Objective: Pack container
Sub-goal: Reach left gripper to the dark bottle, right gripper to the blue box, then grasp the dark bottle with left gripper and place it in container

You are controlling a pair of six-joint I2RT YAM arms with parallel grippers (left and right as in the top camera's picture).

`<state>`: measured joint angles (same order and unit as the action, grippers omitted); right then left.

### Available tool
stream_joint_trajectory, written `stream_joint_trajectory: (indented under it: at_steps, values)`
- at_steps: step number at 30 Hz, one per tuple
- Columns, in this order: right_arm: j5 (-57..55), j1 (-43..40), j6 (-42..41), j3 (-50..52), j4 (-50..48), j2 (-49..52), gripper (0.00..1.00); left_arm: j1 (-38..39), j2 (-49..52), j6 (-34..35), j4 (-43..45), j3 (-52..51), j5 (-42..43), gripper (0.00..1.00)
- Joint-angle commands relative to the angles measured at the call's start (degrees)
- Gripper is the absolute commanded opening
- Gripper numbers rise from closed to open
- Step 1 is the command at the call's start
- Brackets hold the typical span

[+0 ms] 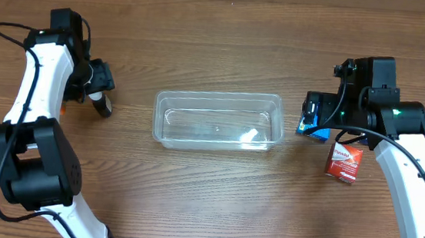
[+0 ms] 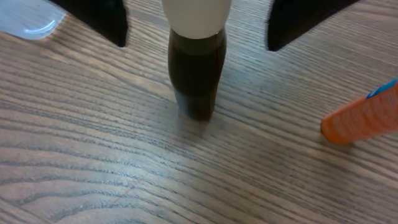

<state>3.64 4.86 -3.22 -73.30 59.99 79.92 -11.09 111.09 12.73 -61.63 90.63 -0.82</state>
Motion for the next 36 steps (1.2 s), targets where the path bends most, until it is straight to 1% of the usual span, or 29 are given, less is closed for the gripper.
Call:
stream_joint_trajectory:
  at_steps: [1, 3, 4, 6, 9, 15, 17, 21, 23, 24, 26, 30, 32, 36]
  values:
    - [0.3, -0.1, -0.4, -1.7, -0.3, 1.2, 1.00, -0.1, 0.4, 0.4, 0.0, 0.6, 0.5, 0.54]
    - [0.3, -0.1, -0.4, -1.7, -0.3, 1.6, 1.00, -0.1, 0.4, 0.4, -0.2, 0.6, 0.4, 0.47]
    - [0.3, -0.1, -0.4, -1.7, -0.3, 1.6, 1.00, -0.1, 0.4, 0.4, -0.5, 0.6, 0.5, 0.41]
    - [0.3, -0.1, -0.4, -1.7, -0.3, 1.6, 1.00, -0.1, 0.4, 0.4, -1.1, 0.6, 0.4, 0.38]
    - [0.3, -0.1, -0.4, -1.7, -0.3, 1.6, 1.00, -0.1, 0.4, 0.4, -1.6, 0.6, 0.4, 0.36]
    - [0.3, -0.1, -0.4, -1.7, -0.3, 1.6, 1.00, -0.1, 0.4, 0.4, -2.6, 0.6, 0.4, 0.37]
    - [0.3, -0.1, -0.4, -1.7, -0.3, 1.6, 1.00, -0.1, 0.4, 0.4, -2.6, 0.6, 0.4, 0.34]
    - [0.3, -0.1, -0.4, -1.7, -0.2, 1.6, 1.00, -0.1, 0.4, 0.4, -2.6, 0.9, 0.5, 0.22]
    - [0.3, -0.1, -0.4, -1.7, -0.3, 1.6, 1.00, 0.1, 0.3, 0.4, -3.5, 2.3, 0.9, 0.11]
    - [0.3, -0.1, -0.4, -1.7, -0.3, 1.5, 1.00, 0.5, 0.1, 0.7, -4.2, 3.4, 0.9, 0.09]
    - [0.3, -0.1, -0.4, -1.7, -0.3, 1.5, 1.00, 1.9, -0.9, 0.6, -6.0, 6.7, 0.9, 0.04]
    - [0.3, -0.1, -0.4, -1.7, -0.3, 1.5, 1.00, 8.0, -5.6, 0.7, -12.2, 16.0, 0.9, 0.04]
    - [0.3, -0.1, -0.4, -1.7, -0.3, 1.5, 1.00, 13.0, -8.9, 1.3, -15.8, 20.0, 0.9, 0.04]
    - [0.3, -0.1, -0.4, -1.7, -0.3, 1.5, 1.00, 20.3, -13.8, 6.0, -20.8, 21.6, 0.9, 0.04]
